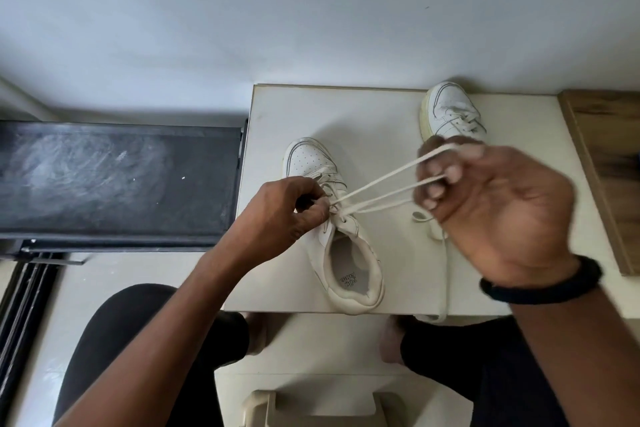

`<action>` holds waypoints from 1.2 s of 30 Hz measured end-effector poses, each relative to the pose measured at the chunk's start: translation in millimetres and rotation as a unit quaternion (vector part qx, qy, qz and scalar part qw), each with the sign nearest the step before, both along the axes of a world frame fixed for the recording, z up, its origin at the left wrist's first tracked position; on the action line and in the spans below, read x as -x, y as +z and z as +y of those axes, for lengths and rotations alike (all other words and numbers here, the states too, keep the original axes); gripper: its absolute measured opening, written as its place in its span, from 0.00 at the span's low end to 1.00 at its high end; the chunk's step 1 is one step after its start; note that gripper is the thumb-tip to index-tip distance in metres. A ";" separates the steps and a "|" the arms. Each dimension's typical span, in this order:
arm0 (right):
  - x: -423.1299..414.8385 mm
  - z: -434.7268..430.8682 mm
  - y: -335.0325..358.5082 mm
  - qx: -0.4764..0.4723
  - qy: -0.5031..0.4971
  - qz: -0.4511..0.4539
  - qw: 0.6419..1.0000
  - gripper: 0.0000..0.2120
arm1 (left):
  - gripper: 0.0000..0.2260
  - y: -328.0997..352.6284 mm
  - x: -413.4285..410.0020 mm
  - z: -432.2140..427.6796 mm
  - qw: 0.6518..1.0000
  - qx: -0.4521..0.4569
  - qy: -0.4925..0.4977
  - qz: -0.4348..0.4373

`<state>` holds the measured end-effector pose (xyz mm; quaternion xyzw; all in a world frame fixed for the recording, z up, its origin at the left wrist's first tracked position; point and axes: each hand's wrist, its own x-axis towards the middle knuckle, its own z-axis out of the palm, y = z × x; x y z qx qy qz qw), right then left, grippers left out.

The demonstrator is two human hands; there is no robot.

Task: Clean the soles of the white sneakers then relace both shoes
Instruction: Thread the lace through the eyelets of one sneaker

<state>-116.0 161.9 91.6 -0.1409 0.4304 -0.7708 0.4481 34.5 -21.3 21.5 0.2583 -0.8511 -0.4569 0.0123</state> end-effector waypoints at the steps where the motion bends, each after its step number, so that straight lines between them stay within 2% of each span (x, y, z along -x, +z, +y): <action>1: 8.4 5.8 6.0 0.027 -0.016 0.001 0.999 0.12 | 0.05 0.3 -0.2 0.4 1.000 -0.001 0.000 0.003; 4: 38.5 22.0 8.9 0.128 -0.035 -0.052 0.990 0.18 | 0.05 -0.5 -0.7 -0.7 1.000 0.016 -0.005 0.002; 7: 75.7 38.2 -9.2 0.234 -0.030 -0.196 0.952 0.30 | 0.04 -2.1 -2.3 -3.2 1.000 0.022 -0.005 0.001; 9: 100.8 55.3 -23.9 0.262 -0.050 -0.284 0.921 0.35 | 0.04 -2.2 -2.6 -3.5 1.000 0.019 -0.005 0.002; 11: 112.2 65.5 -33.3 0.248 -0.079 -0.291 0.921 0.34 | 0.04 -2.0 -2.2 -3.9 1.000 0.021 -0.007 0.002; 12: 107.8 65.3 -36.3 0.208 -0.123 -0.232 0.942 0.31 | 0.04 -2.1 -2.1 -4.4 1.000 0.022 -0.007 0.002; 13: 99.2 62.4 -35.9 0.115 -0.188 -0.129 0.967 0.26 | 0.05 -2.3 -1.8 -4.7 1.000 0.020 -0.006 0.001; 14: 87.3 55.9 -34.3 -0.016 -0.261 0.011 0.965 0.20 | 0.05 -2.2 -1.7 -4.9 1.000 0.017 -0.005 0.000; 15: 73.7 46.2 -34.6 -0.123 -0.317 0.169 0.925 0.16 | 0.05 -2.1 -1.8 -5.0 1.000 0.015 -0.005 -0.002; 16: 56.9 34.0 -33.5 -0.182 -0.317 0.304 0.880 0.13 | 0.05 -1.8 -1.4 -4.8 1.000 0.014 -0.006 -0.003; 17: 37.8 20.0 -32.1 -0.201 -0.265 0.399 0.855 0.10 | 0.05 -1.5 -1.3 -4.6 1.000 0.012 -0.007 -0.004; 19: 4.3 0.5 -37.3 -0.223 -0.085 0.519 0.821 0.08 | 0.06 -1.2 -1.1 -4.0 1.000 0.005 -0.007 0.000; 21: -21.0 -11.3 -52.1 -0.265 0.044 0.602 0.752 0.15 | 0.06 -1.3 -1.5 -4.0 1.000 -0.005 -0.007 0.004; 23: -36.5 -19.9 -64.3 -0.299 0.085 0.669 0.675 0.21 | 0.06 -1.8 -2.0 -4.2 1.000 -0.010 -0.012 0.008; 25: -42.2 -23.6 -71.1 -0.308 0.070 0.701 0.640 0.17 | 0.06 -2.1 -1.6 -3.6 1.000 -0.010 -0.014 0.011; 27: -43.4 -24.7 -73.5 -0.310 0.039 0.695 0.648 0.11 | 0.06 -2.3 -0.5 -2.3 1.000 -0.014 -0.013 0.010; 33: -57.5 -23.2 -81.8 -0.335 -0.016 0.656 0.676 0.10 | 0.08 -1.6 -0.1 -1.8 1.000 -0.014 -0.026 -0.009; 36: -58.7 -25.5 -84.4 -0.336 -0.015 0.662 0.670 0.08 | 0.07 0.5 -0.7 -3.6 0.999 -0.036 -0.023 -0.014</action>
